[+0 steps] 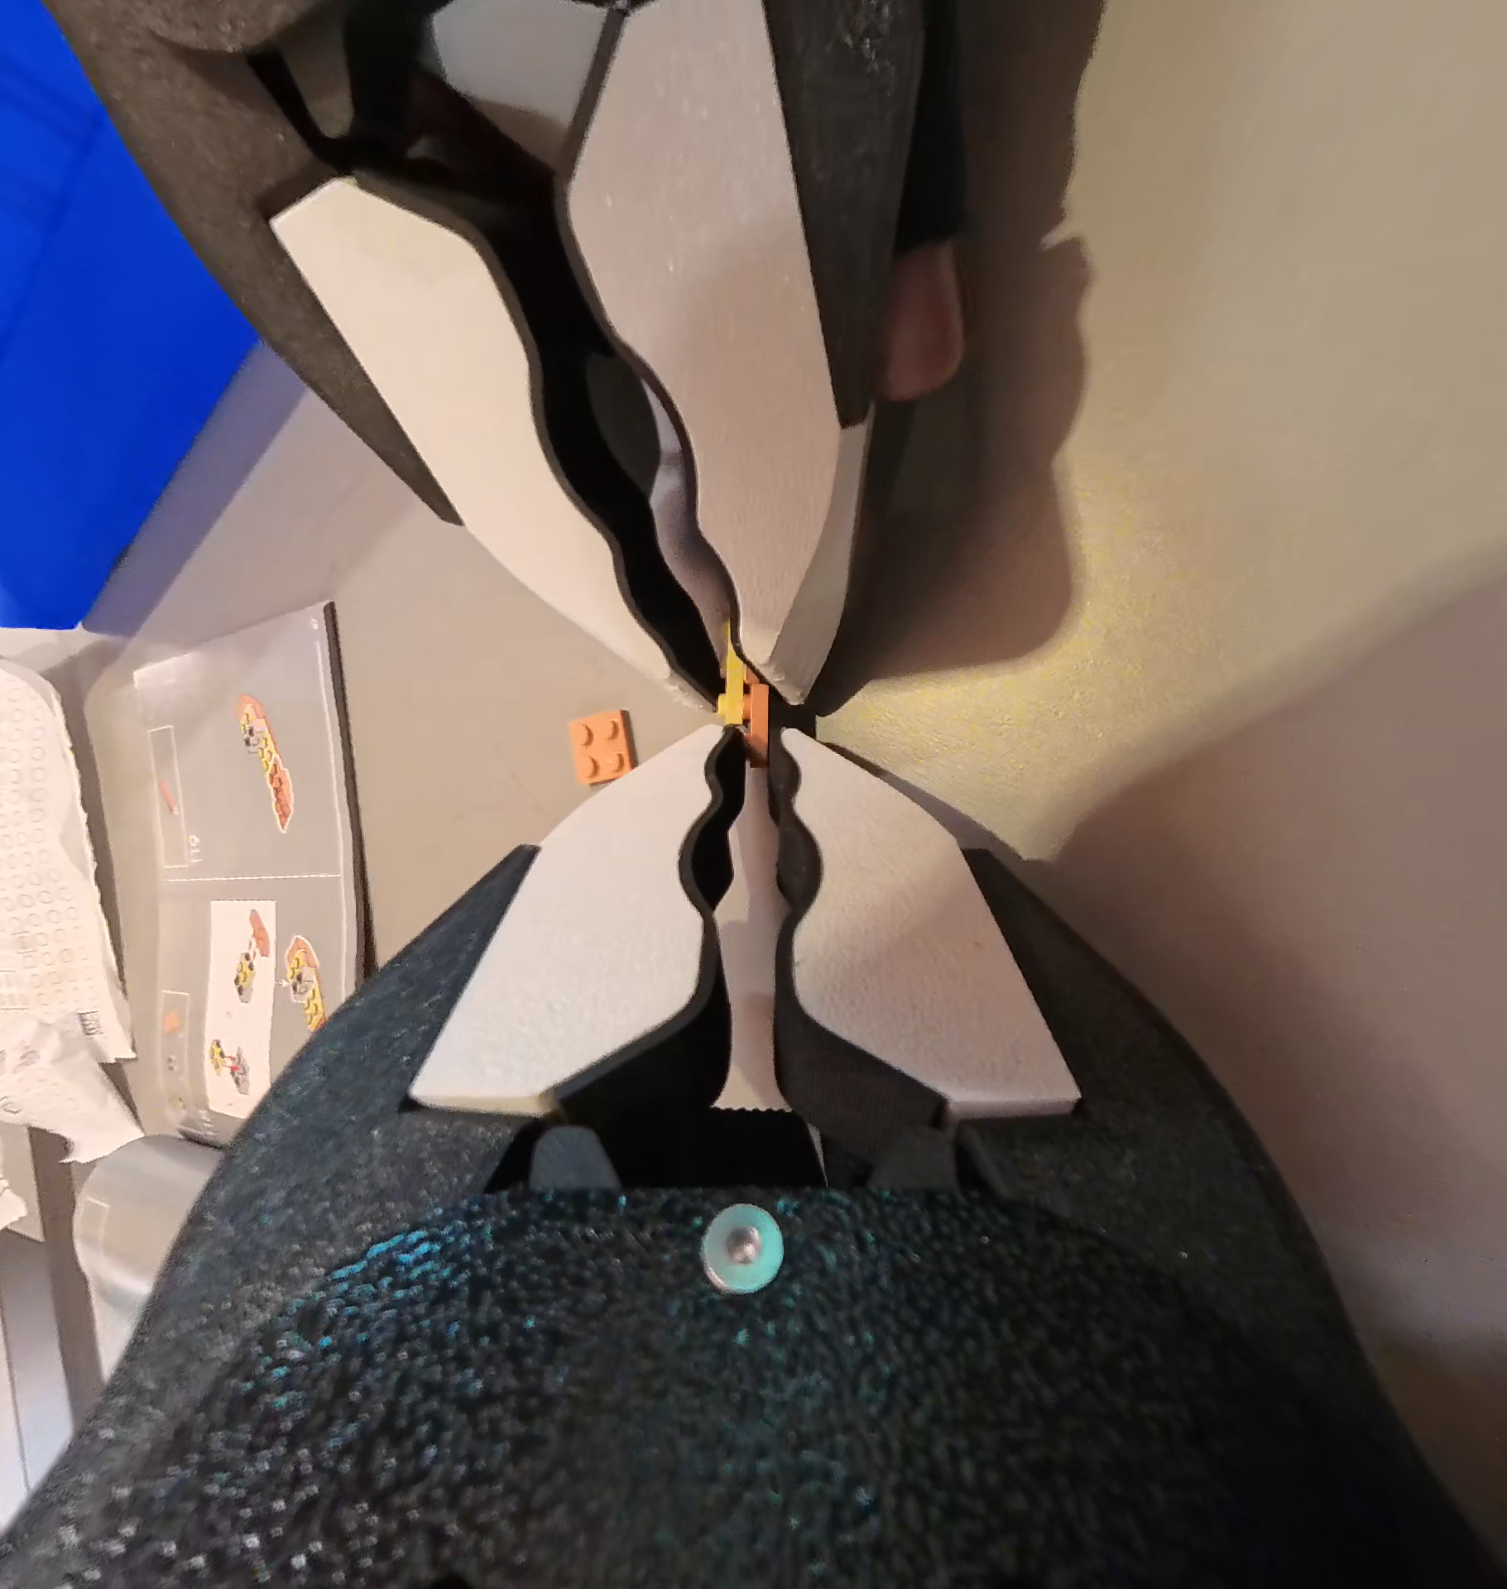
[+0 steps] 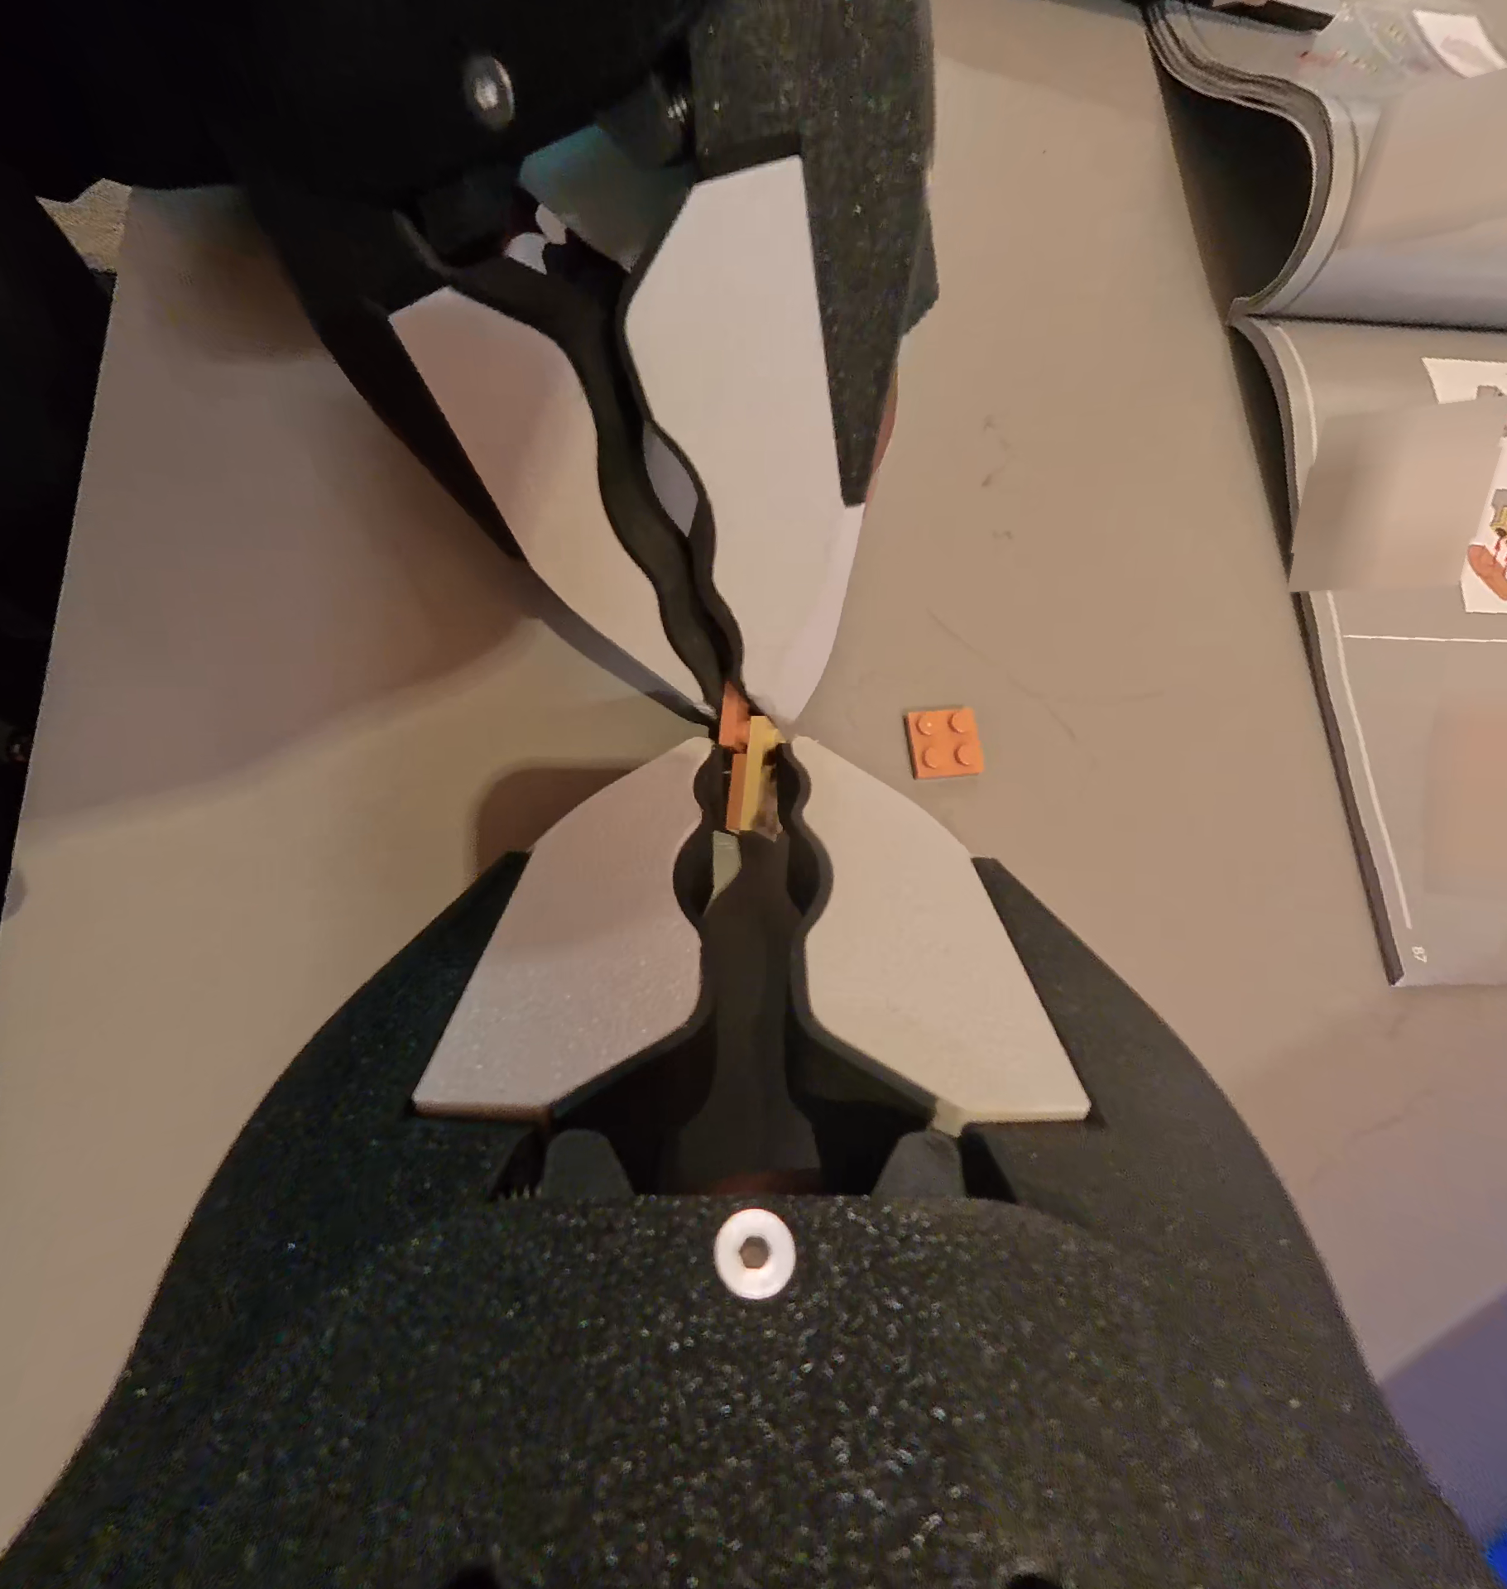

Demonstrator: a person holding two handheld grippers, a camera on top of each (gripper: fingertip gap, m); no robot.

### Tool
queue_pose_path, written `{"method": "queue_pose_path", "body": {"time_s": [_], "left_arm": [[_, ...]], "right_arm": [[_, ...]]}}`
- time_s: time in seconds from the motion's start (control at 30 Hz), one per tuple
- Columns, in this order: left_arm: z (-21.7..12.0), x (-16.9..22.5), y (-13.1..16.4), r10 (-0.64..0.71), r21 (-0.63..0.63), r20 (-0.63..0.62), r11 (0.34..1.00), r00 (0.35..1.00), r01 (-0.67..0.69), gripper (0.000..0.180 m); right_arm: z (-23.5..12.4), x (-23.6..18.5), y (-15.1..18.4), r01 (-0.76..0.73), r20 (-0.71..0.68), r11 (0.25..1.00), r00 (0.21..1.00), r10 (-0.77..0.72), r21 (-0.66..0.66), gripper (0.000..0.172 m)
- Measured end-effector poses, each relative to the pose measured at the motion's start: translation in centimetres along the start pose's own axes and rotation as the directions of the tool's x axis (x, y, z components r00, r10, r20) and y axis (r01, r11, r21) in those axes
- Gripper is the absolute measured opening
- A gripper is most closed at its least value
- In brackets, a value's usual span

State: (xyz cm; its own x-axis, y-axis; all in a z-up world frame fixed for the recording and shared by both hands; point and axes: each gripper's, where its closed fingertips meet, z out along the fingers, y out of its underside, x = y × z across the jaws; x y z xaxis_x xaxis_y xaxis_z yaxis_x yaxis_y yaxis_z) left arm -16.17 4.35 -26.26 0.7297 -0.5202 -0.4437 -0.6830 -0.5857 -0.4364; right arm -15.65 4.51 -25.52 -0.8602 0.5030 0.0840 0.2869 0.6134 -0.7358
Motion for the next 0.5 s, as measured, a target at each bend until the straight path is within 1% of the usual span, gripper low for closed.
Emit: {"method": "queue_pose_path", "body": {"time_s": [0.17,0.23,0.37,0.5], "left_arm": [[0.1,-0.3,-0.1,0.008,0.001,0.029,1.0,1.0,-0.008,0.006],[0.1,-0.5,-0.2,-0.001,0.026,0.043,1.0,0.999,0.0,0.008],[-0.4,-1.0,-0.8,-0.074,0.121,0.048,0.99,0.996,0.067,0.01],[-1.0,-1.8,-1.3,-0.18,0.218,0.028,0.961,0.983,0.17,0.017]], "right_arm": [[-0.2,0.3,0.0,-0.036,-0.003,0.999,0.999,0.036,0.007,0.01],[-0.4,0.5,-0.1,-0.06,-0.001,0.998,0.998,0.06,0.025,0.009],[-1.0,1.0,-0.7,-0.14,0.029,0.986,0.99,0.138,0.089,0.009],[-1.6,1.2,-1.2,-0.196,0.062,0.97,0.98,0.189,0.142,0.009]]}}
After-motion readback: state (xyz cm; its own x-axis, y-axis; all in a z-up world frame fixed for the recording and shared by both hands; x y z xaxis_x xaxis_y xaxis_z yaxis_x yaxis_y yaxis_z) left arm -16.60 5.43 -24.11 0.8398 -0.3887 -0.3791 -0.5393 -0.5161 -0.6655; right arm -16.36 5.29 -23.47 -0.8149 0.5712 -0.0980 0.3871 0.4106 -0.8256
